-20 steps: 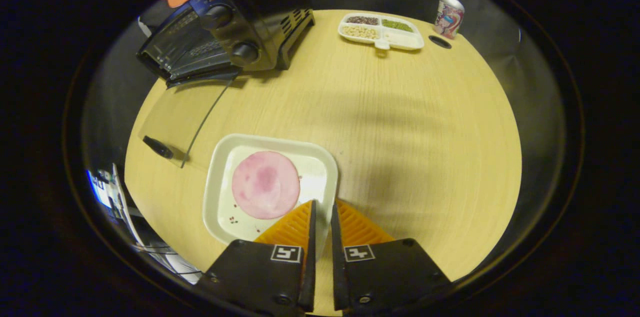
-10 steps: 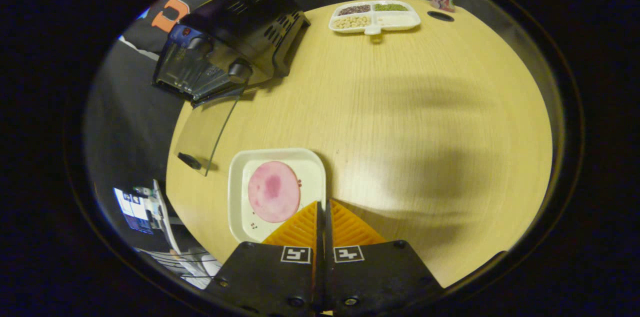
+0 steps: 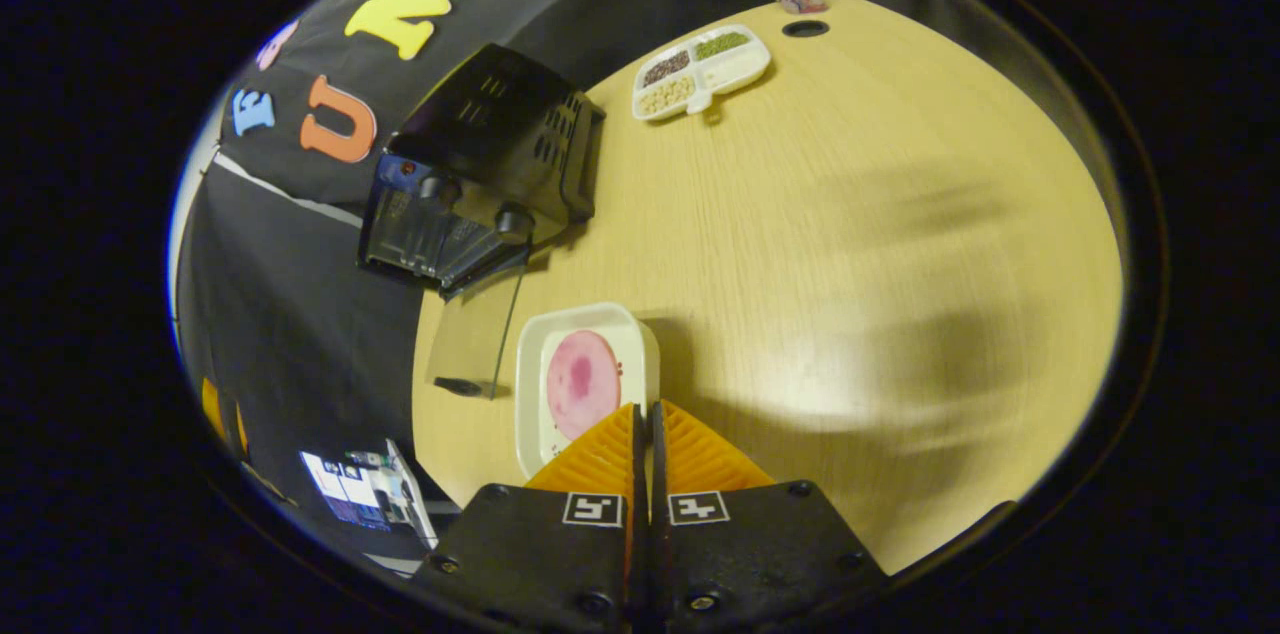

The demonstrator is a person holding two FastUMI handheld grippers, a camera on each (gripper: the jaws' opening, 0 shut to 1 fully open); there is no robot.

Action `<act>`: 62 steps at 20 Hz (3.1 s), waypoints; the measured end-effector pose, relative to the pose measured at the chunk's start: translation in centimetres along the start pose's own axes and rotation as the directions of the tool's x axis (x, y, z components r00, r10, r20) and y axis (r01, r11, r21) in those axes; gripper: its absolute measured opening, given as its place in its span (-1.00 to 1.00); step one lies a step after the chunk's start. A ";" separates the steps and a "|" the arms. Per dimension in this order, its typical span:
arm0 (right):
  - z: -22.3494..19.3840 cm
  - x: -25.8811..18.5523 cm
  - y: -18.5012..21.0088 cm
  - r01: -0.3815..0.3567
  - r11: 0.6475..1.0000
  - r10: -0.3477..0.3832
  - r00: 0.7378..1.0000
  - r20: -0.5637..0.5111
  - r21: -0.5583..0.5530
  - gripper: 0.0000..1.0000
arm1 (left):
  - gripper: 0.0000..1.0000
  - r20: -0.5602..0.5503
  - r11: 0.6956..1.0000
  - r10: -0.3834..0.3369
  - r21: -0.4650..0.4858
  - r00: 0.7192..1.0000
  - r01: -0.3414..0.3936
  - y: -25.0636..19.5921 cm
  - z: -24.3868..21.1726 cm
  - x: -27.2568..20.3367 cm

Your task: Open the electric oven with the left hand, put the food in, and close the electric oven.

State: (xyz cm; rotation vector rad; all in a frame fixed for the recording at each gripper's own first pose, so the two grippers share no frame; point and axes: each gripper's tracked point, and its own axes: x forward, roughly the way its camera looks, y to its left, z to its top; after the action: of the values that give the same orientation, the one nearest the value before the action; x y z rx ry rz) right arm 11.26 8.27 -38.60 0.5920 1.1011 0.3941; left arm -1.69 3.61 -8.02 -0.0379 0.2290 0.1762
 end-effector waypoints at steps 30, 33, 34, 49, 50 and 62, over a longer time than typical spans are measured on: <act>4.3 19.4 23.5 -0.255 0.838 -0.051 0.843 0.535 0.482 -0.93 | 0.94 -0.086 0.996 0.007 0.090 0.996 0.001 11.4 -5.3 4.3; 7.1 19.8 23.1 -0.268 0.844 -0.056 0.818 0.572 0.465 -0.93 | 0.94 -0.097 0.997 0.020 0.081 0.995 -0.012 11.6 -5.8 5.1; 8.0 20.2 23.0 -0.275 0.841 -0.053 0.815 0.577 0.466 -0.93 | 0.94 -0.100 0.997 0.024 0.081 0.995 -0.016 11.6 -5.8 5.4; 9.5 14.4 23.8 -0.216 0.945 0.022 0.789 0.613 0.245 0.33 | 0.94 -0.087 0.999 0.019 0.042 0.996 -0.016 11.5 -4.7 6.0; 9.3 13.1 23.9 -0.172 0.967 0.018 0.785 0.620 0.190 0.24 | 0.94 -0.084 0.999 0.017 0.046 0.996 -0.013 11.7 -4.6 5.7; 2.6 -8.5 26.8 0.278 0.912 0.026 0.694 0.719 -0.301 1.00 | 0.94 0.082 0.994 -0.108 0.034 0.991 0.106 10.1 0.5 3.0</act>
State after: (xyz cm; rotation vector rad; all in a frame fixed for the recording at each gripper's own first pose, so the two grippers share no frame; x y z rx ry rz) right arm 9.87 23.65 -15.00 0.2533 0.2788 0.2104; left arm -0.50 14.04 -8.34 -0.0132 0.1459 0.0674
